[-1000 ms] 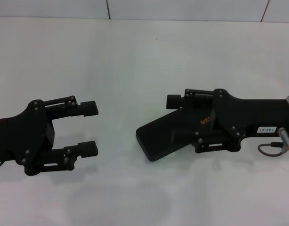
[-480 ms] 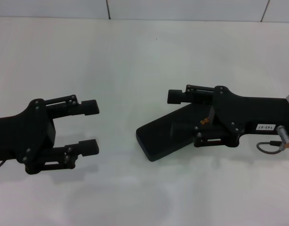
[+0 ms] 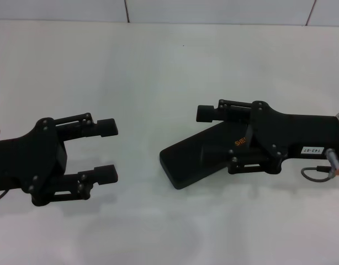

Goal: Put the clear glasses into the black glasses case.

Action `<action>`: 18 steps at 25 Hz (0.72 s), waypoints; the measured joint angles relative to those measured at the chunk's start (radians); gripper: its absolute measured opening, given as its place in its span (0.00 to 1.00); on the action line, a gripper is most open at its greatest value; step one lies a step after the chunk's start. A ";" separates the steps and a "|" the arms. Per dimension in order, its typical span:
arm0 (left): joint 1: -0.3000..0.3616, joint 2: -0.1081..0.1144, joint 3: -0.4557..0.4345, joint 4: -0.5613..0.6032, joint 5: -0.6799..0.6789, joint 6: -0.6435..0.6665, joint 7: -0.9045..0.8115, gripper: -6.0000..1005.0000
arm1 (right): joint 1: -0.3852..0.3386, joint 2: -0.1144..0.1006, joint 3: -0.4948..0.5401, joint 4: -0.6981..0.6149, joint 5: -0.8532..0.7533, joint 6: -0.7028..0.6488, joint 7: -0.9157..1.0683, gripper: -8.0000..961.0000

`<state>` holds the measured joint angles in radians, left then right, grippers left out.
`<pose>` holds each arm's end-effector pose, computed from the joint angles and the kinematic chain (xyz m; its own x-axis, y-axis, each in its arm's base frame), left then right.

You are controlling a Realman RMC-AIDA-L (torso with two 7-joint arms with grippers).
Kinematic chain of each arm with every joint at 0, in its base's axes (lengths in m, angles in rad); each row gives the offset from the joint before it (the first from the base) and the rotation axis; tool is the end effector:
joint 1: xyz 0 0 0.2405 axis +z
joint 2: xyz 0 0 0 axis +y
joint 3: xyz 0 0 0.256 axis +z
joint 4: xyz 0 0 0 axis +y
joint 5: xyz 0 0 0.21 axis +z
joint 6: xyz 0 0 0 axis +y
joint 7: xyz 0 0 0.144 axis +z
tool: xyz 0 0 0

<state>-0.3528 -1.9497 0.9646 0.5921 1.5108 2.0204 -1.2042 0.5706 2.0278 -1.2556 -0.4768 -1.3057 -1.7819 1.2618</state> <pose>-0.2560 0.2506 0.0503 0.6309 0.1519 0.7608 0.1696 -0.9839 0.0558 0.1845 0.2988 -0.0193 0.6156 -0.2421 -0.7499 -0.1537 -0.9702 0.1872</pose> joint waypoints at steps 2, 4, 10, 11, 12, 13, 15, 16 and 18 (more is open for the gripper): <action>0.000 0.000 0.000 0.000 0.000 0.000 0.000 0.73 | 0.000 0.000 -0.002 0.000 0.001 0.000 0.000 0.82; 0.000 0.000 0.000 0.000 0.000 0.000 0.000 0.73 | 0.000 0.000 -0.004 0.000 0.001 0.000 0.000 0.82; 0.000 0.000 -0.002 0.000 0.000 0.000 0.000 0.73 | -0.003 0.000 -0.013 0.000 0.001 0.000 -0.001 0.82; 0.000 0.000 -0.002 0.000 0.000 0.000 0.000 0.73 | -0.003 0.000 -0.015 0.000 0.001 0.000 -0.001 0.82; 0.000 0.000 -0.002 0.000 0.000 0.000 0.000 0.73 | -0.003 0.000 -0.015 0.000 0.001 0.000 -0.001 0.82; 0.000 0.000 -0.003 0.000 0.000 0.000 0.000 0.73 | -0.003 0.000 -0.015 0.000 0.002 -0.001 -0.001 0.82; 0.000 0.000 -0.004 0.000 0.000 0.000 0.000 0.73 | -0.004 0.000 -0.015 0.000 0.002 -0.001 -0.001 0.82; 0.000 0.000 -0.004 0.000 0.000 0.000 0.000 0.73 | -0.005 0.000 -0.015 0.000 0.002 -0.002 -0.001 0.82; 0.000 0.000 -0.004 0.000 0.000 0.000 0.000 0.73 | -0.006 0.000 -0.015 0.000 0.003 -0.002 -0.001 0.82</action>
<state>-0.3528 -1.9496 0.9602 0.5921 1.5109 2.0200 -1.2042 0.5642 2.0278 -1.2701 -0.4771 -1.3030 -1.7837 1.2609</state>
